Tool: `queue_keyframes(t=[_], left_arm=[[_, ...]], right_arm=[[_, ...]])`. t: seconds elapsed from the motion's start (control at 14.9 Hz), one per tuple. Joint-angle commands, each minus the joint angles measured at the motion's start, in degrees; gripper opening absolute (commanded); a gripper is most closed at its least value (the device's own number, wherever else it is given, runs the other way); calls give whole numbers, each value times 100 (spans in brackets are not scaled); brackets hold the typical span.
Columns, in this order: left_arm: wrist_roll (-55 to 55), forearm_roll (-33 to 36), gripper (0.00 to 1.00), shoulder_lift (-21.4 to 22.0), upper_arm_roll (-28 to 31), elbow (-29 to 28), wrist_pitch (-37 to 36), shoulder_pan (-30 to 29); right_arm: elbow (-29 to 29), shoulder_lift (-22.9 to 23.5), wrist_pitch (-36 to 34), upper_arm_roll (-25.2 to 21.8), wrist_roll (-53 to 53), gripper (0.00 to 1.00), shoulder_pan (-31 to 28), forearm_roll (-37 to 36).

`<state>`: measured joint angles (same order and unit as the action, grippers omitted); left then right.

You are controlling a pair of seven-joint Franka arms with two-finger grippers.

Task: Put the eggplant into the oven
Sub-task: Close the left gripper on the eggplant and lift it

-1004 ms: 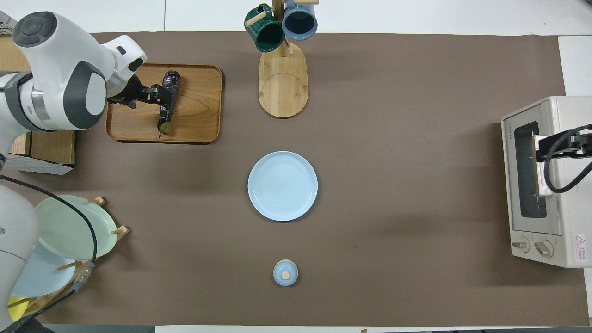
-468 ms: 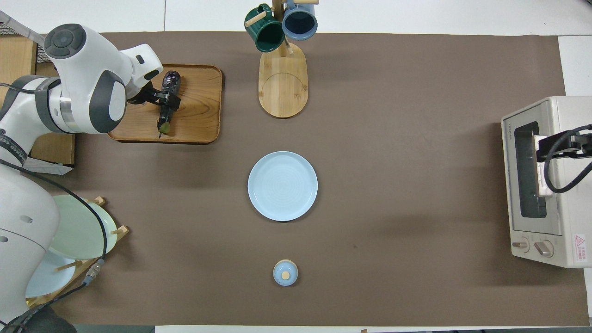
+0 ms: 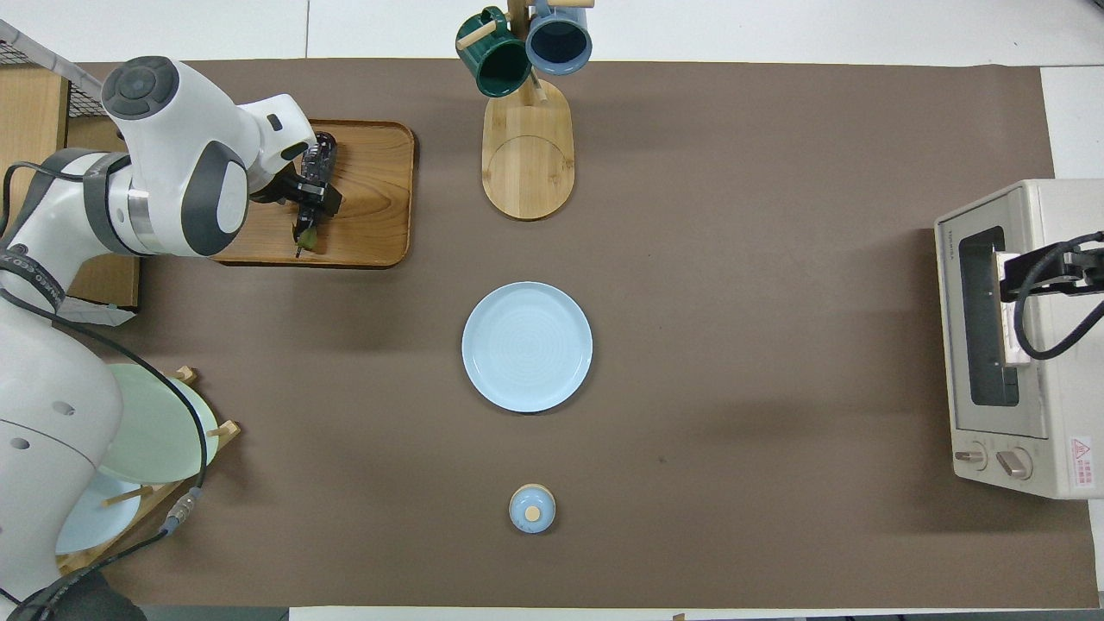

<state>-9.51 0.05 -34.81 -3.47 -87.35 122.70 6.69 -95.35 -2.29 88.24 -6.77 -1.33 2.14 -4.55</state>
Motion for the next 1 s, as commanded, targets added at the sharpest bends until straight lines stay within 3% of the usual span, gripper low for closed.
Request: queue_keyframes(t=[0.0,0.13,0.27,0.33,0.47,0.67,0.94], left_arm=[[-51,92,27,141,57,-212,193,61],[-60,92,0,141,57,-212,193,70],[-68,92,0,141,66,-160,140,8],[-60,92,0,141,57,-151,131,8],[-25,30,0,149,57,-3,-113,43],[2,-74,0,429,57,183,-675,35],[421,-532,0,1264,57,113,-1774,122]], right_arm=[[-150,-113,62,-35,-17,100,23,156],[-133,-113,123,8,44,100,94,156],[-263,-139,262,9,115,100,94,157],[-569,-244,664,9,193,86,85,157],[-1001,-420,1080,0,501,1,94,157],[-1555,-526,1633,0,554,0,68,104],[-1820,-509,1740,-18,511,0,-73,-518]])
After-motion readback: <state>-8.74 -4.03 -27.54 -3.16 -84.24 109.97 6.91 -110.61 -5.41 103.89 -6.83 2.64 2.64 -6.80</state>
